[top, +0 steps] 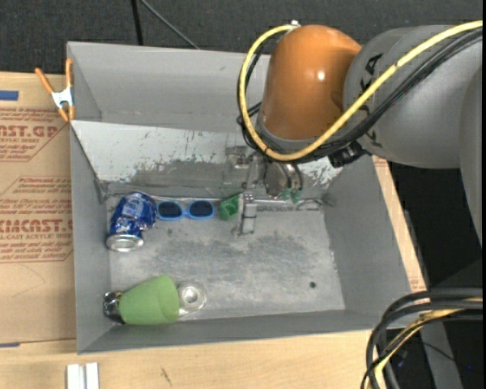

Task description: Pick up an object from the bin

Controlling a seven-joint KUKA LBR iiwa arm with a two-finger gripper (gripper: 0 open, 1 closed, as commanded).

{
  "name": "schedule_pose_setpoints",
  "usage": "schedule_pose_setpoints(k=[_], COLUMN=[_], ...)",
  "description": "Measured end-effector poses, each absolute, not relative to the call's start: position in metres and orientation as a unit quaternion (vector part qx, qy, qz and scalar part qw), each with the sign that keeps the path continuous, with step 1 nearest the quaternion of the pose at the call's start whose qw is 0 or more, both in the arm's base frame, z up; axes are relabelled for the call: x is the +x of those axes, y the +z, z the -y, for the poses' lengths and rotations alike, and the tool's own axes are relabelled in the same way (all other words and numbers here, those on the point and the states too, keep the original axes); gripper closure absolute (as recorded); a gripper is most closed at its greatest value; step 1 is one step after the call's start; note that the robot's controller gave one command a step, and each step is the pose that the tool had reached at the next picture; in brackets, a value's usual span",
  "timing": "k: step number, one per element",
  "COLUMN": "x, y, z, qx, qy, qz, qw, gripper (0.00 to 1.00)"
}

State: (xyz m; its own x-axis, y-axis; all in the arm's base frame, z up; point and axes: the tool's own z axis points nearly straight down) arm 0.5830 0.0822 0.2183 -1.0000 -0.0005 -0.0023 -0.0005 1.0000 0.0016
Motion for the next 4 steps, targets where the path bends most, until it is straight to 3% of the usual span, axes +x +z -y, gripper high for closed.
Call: schedule_pose_setpoints(k=[1, 2, 3, 4], x=[0.590, 0.592, 0.592, 0.577], y=[0.065, 0.070, 0.069, 0.122], z=[-0.125, -0.124, -0.124, -0.217], qx=[-0.026, -0.026, -0.026, -0.097], qy=[0.000, 0.001, 0.001, 0.002], qz=[-1.000, -1.000, -1.000, -0.995], qw=[-0.002, 0.001, 0.000, 0.005], gripper=[0.00, 1.00, 0.00, 0.00])
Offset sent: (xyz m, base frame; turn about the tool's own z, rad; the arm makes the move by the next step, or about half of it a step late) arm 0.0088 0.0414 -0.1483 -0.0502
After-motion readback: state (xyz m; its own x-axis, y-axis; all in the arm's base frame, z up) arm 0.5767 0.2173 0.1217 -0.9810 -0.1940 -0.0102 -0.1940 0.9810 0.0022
